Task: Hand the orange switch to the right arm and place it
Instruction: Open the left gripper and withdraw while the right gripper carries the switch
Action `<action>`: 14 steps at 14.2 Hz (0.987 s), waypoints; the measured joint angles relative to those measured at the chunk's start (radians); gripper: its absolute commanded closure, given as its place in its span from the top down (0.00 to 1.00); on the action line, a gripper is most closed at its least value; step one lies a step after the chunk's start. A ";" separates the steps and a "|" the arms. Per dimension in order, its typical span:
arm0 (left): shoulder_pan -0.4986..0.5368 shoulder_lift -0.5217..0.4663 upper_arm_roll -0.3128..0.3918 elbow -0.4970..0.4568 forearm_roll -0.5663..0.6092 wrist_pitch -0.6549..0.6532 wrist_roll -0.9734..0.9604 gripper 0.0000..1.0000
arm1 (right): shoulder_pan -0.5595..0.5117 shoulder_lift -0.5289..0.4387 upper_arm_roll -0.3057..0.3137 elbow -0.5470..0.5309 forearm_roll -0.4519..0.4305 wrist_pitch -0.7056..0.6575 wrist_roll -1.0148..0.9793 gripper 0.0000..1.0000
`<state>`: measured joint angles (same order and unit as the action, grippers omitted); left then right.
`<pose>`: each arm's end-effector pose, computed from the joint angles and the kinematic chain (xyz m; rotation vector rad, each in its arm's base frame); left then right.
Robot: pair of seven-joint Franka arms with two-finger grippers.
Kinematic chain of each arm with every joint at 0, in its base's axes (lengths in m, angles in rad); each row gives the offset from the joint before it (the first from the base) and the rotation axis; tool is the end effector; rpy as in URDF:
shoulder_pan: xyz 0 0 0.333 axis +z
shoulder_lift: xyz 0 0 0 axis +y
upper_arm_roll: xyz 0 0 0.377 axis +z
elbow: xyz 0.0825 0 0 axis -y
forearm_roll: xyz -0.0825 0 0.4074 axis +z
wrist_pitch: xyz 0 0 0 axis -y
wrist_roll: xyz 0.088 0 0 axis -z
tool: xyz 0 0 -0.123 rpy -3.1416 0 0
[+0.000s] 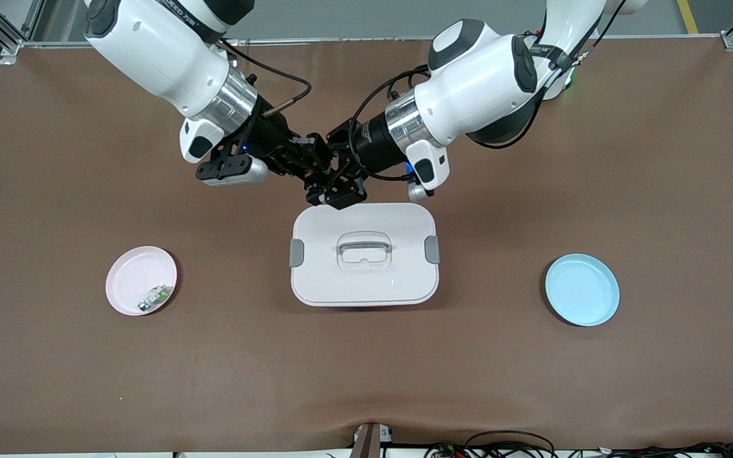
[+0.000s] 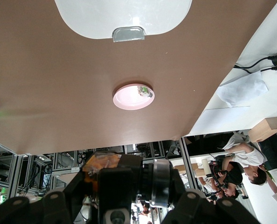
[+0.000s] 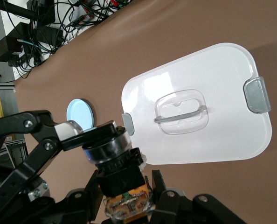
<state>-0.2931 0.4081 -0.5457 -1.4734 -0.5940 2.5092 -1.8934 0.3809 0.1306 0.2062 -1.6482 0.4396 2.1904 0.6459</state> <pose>0.5729 -0.5156 0.5892 1.6503 1.5943 -0.6654 0.5567 0.3848 0.6220 -2.5338 0.3172 -0.1074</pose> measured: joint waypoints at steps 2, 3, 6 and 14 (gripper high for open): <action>0.000 0.000 0.000 0.000 0.004 0.000 0.000 0.52 | 0.002 0.002 0.000 0.002 -0.008 0.000 0.000 0.00; 0.000 0.000 0.001 0.000 0.006 0.000 0.000 0.65 | 0.002 0.003 0.000 0.004 -0.009 0.000 0.000 0.00; 0.000 0.000 0.001 0.000 0.011 0.000 0.000 1.00 | 0.003 0.006 0.000 0.005 -0.009 0.000 0.005 0.00; 0.005 -0.001 0.000 0.007 0.014 -0.001 0.000 1.00 | 0.005 0.016 -0.001 0.005 -0.013 0.000 0.010 0.00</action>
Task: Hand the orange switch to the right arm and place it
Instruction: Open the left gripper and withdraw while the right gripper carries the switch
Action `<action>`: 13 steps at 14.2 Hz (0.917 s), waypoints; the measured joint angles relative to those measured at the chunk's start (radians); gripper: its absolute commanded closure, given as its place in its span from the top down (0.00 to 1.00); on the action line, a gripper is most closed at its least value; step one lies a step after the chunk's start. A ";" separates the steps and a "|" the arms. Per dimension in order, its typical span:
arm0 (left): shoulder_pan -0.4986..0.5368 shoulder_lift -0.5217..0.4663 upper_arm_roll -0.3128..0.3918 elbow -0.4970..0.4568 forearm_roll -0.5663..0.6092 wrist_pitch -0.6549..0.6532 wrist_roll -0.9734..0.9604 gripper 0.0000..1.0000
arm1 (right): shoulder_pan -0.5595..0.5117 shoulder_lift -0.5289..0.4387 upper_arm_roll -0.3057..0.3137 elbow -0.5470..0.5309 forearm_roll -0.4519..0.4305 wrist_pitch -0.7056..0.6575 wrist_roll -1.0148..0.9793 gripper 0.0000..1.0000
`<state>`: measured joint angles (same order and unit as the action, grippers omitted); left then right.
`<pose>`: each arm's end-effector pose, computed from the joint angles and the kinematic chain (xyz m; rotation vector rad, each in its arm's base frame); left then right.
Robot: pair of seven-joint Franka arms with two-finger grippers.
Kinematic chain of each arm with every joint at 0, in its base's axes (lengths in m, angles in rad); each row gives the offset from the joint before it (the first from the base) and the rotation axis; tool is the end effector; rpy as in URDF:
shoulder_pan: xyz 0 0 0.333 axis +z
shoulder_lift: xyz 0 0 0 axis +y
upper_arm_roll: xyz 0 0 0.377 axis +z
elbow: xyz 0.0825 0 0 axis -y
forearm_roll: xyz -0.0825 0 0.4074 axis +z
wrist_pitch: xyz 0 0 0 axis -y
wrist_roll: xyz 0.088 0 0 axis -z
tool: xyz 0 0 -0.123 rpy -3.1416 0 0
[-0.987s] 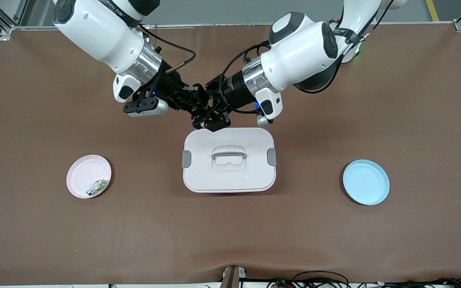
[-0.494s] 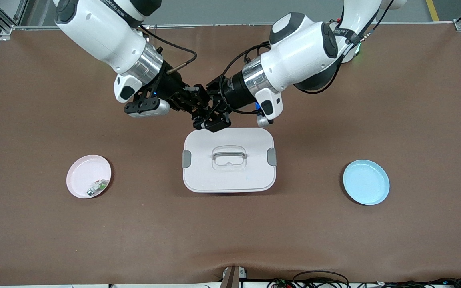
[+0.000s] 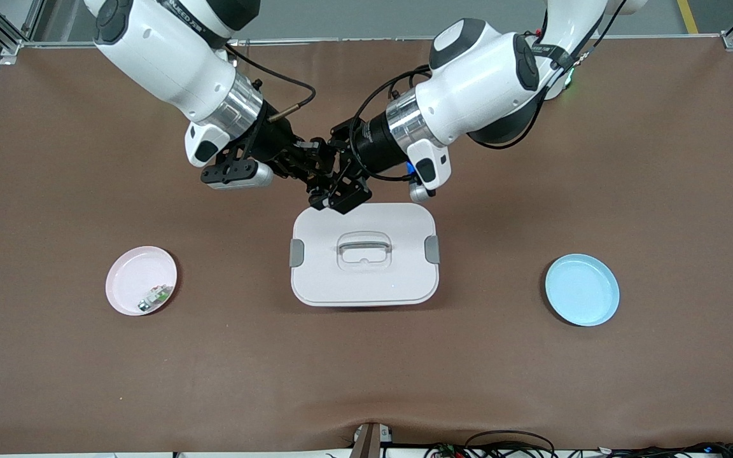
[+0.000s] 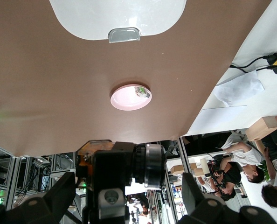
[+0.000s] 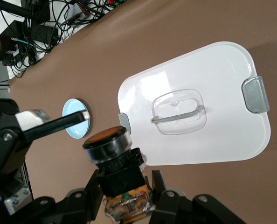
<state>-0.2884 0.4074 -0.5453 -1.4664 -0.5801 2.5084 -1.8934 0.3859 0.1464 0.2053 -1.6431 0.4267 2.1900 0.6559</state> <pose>0.5762 -0.5125 0.5934 1.6524 1.5878 -0.6471 0.5598 0.3885 0.6140 -2.5471 0.3230 -0.0989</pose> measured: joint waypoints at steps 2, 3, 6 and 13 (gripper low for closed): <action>0.005 -0.005 0.000 0.003 0.001 -0.021 0.000 1.00 | 0.000 0.000 -0.003 0.000 -0.009 -0.005 -0.023 0.00; 0.013 -0.012 0.000 0.004 0.002 -0.043 0.000 1.00 | -0.001 0.000 -0.006 0.000 -0.016 -0.018 -0.067 0.00; 0.051 -0.044 0.001 0.007 0.016 -0.150 0.000 1.00 | -0.032 0.001 -0.020 0.001 -0.032 -0.130 -0.318 0.00; 0.179 -0.175 0.001 0.018 0.140 -0.489 0.050 1.00 | -0.194 0.005 -0.030 0.000 -0.179 -0.359 -0.893 0.00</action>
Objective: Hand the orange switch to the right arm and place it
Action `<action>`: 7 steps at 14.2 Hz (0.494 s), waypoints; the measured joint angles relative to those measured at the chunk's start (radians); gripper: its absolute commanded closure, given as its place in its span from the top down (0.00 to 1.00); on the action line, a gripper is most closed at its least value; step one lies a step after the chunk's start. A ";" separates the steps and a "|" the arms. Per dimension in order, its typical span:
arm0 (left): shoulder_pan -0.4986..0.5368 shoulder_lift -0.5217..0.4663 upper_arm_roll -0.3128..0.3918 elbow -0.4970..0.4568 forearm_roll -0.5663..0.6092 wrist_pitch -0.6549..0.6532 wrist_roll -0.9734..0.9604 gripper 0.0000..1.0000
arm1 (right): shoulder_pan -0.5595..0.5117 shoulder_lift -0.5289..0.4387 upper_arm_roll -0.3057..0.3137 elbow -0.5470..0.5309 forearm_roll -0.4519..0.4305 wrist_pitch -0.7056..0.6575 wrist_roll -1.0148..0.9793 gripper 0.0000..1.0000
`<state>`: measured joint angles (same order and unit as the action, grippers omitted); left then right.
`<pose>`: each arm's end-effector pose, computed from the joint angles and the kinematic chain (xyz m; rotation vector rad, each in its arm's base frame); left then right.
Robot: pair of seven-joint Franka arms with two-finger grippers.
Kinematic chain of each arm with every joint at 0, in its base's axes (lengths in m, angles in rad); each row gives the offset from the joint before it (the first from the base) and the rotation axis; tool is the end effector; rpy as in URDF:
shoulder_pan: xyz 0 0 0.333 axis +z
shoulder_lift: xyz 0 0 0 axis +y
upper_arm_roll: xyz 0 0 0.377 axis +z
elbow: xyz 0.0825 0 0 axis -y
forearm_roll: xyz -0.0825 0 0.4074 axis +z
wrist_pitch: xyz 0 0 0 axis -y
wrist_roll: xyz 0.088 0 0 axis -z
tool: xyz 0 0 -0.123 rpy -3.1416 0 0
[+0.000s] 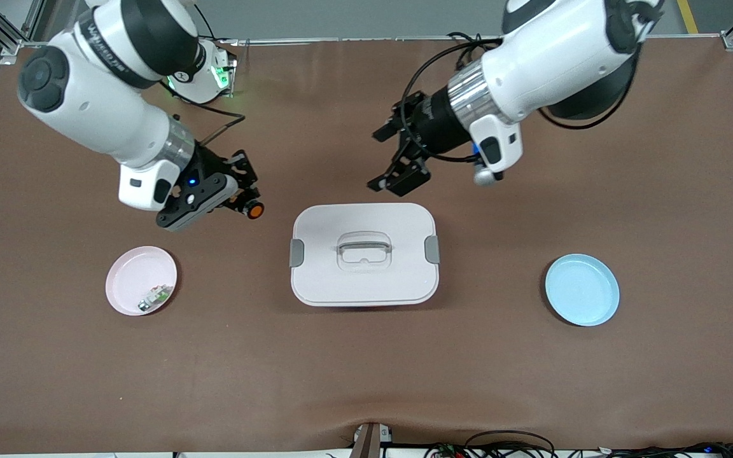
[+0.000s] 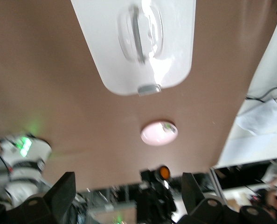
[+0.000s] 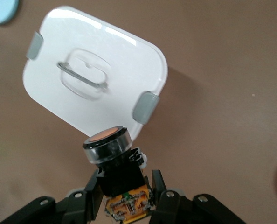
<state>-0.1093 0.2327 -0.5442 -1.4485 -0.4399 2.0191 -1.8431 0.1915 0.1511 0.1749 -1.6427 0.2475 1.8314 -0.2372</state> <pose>0.5622 -0.4094 0.6622 2.0153 1.6032 -0.5343 0.5979 0.2467 0.5689 -2.7682 -0.7687 -0.0316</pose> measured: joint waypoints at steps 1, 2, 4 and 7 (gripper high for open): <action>0.008 -0.021 0.000 0.000 0.047 -0.063 0.021 1.00 | -0.023 0.001 0.000 0.000 -0.022 -0.020 -0.059 0.00; 0.015 -0.037 0.001 0.000 0.077 -0.119 0.045 1.00 | -0.047 0.002 -0.001 -0.001 -0.038 -0.030 -0.122 0.00; 0.049 -0.058 0.001 -0.001 0.098 -0.186 0.135 1.00 | -0.093 0.009 -0.002 -0.008 -0.075 -0.040 -0.240 0.00; 0.140 -0.082 0.003 -0.001 0.102 -0.296 0.306 1.00 | -0.145 0.031 -0.003 -0.021 -0.151 -0.037 -0.386 0.00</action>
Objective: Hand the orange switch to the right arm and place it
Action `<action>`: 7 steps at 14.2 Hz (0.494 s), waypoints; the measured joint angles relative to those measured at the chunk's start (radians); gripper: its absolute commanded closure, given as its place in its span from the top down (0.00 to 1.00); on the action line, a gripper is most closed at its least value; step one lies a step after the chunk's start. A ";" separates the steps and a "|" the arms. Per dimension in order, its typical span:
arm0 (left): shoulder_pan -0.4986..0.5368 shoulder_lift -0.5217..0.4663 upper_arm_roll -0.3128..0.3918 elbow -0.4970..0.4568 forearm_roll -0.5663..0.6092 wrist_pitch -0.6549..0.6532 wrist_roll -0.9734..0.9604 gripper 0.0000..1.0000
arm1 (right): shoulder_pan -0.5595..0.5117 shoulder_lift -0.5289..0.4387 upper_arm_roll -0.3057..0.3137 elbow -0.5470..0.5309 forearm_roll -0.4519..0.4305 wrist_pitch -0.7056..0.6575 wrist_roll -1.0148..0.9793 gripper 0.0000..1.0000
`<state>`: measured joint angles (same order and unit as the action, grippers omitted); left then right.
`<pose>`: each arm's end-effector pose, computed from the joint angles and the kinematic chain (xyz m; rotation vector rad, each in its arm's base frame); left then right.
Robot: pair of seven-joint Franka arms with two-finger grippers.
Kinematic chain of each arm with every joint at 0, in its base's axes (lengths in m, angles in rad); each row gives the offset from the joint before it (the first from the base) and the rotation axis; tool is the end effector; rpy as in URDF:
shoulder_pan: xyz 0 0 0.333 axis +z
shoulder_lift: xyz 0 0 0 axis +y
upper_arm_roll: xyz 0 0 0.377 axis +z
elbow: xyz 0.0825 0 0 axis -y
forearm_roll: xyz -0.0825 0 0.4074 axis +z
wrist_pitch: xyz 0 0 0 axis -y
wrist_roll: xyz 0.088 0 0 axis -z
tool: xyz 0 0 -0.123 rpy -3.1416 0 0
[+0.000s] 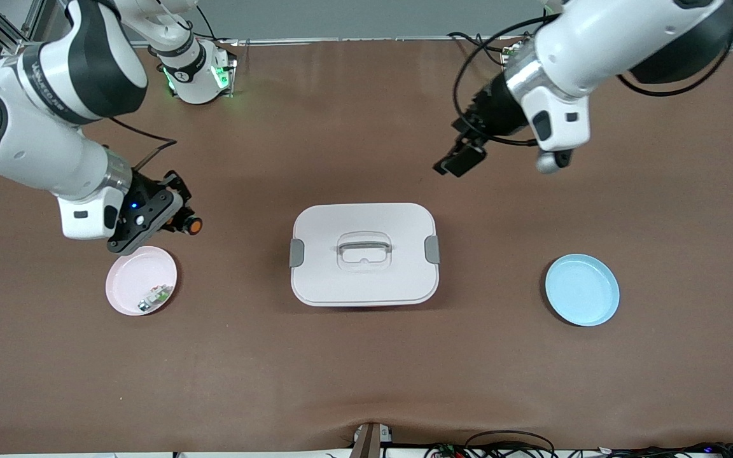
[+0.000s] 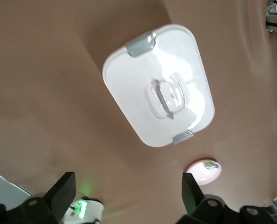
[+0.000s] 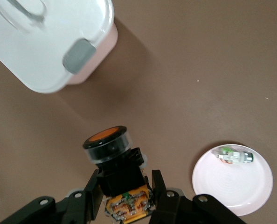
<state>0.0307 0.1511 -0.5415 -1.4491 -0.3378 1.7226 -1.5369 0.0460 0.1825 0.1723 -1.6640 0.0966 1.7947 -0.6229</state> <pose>0.5583 -0.3200 0.6741 2.3935 1.4093 -0.3946 0.6295 0.1414 0.5322 -2.7626 -1.1931 0.0350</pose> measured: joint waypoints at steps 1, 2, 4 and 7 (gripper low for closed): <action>0.038 -0.009 0.001 0.000 0.001 -0.042 0.092 1.00 | -0.013 0.010 0.000 -0.004 -0.020 0.007 -0.038 0.00; 0.080 -0.020 0.002 0.000 0.003 -0.081 0.200 1.00 | -0.025 0.019 0.000 -0.012 -0.037 0.024 -0.076 0.00; 0.155 -0.038 0.003 0.001 0.054 -0.157 0.425 1.00 | -0.048 0.031 0.000 -0.042 -0.067 0.087 -0.173 0.00; 0.196 -0.046 0.005 0.000 0.212 -0.231 0.776 1.00 | -0.084 0.042 0.000 -0.114 -0.090 0.202 -0.311 0.00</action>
<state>0.2269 0.1047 -0.5364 -1.4489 -0.1254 1.4920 -0.7605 -0.0380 0.2245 0.1723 -1.7781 0.0065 1.9965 -0.9339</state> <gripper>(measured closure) 0.000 0.529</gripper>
